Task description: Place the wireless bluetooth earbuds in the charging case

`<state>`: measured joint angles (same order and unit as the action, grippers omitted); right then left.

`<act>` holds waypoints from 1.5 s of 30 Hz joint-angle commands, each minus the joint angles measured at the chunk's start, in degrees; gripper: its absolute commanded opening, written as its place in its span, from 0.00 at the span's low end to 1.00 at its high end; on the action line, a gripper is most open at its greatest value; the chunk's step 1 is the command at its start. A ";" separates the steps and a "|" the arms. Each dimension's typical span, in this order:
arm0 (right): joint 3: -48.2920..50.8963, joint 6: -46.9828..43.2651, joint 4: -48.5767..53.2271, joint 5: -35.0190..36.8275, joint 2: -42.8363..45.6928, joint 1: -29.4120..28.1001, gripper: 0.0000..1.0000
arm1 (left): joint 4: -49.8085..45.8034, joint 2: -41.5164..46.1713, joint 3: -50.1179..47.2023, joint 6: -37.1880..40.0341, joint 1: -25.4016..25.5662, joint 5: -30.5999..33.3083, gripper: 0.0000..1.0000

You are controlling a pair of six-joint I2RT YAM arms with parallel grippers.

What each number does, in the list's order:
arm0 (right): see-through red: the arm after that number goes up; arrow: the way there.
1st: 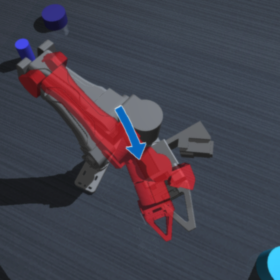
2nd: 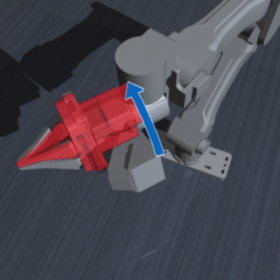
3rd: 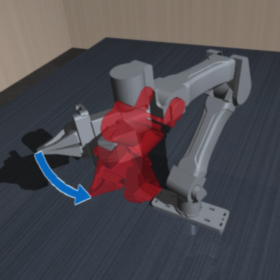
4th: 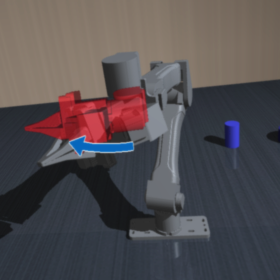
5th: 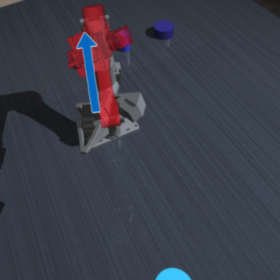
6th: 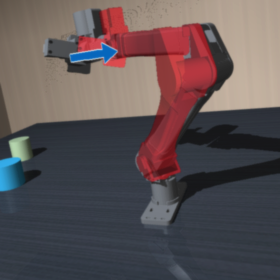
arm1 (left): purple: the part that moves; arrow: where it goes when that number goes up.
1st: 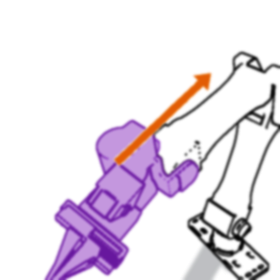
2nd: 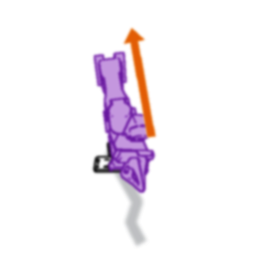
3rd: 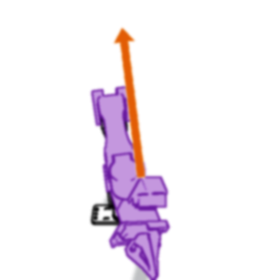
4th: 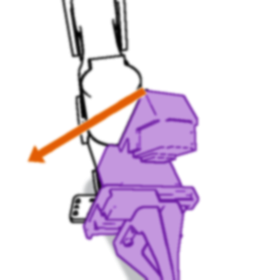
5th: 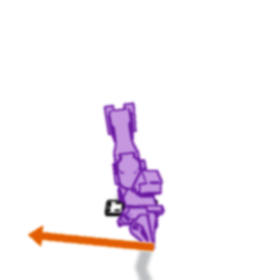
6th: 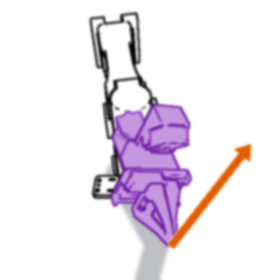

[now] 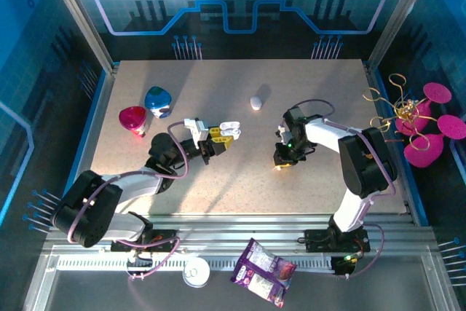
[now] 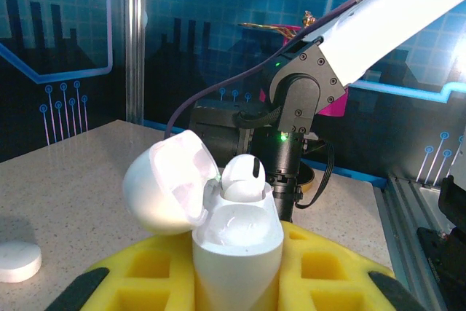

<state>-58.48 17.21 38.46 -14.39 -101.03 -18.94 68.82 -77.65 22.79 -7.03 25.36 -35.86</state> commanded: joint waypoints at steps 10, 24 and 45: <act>-0.47 -0.52 0.76 5.65 11.38 -2.33 0.16 | 0.52 -2.10 1.86 1.31 0.38 0.76 0.18; -12.51 -7.39 -0.13 24.44 23.07 -17.97 0.15 | -3.30 -8.91 4.89 -0.26 0.91 3.92 0.18; -15.25 -12.26 -10.90 28.26 22.34 -29.59 0.13 | -9.67 -9.94 7.52 1.58 3.34 3.61 0.17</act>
<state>-71.68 5.82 29.28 13.47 -77.32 -47.66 59.70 -87.88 28.64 -6.90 28.16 -32.16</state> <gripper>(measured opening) 0.132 0.217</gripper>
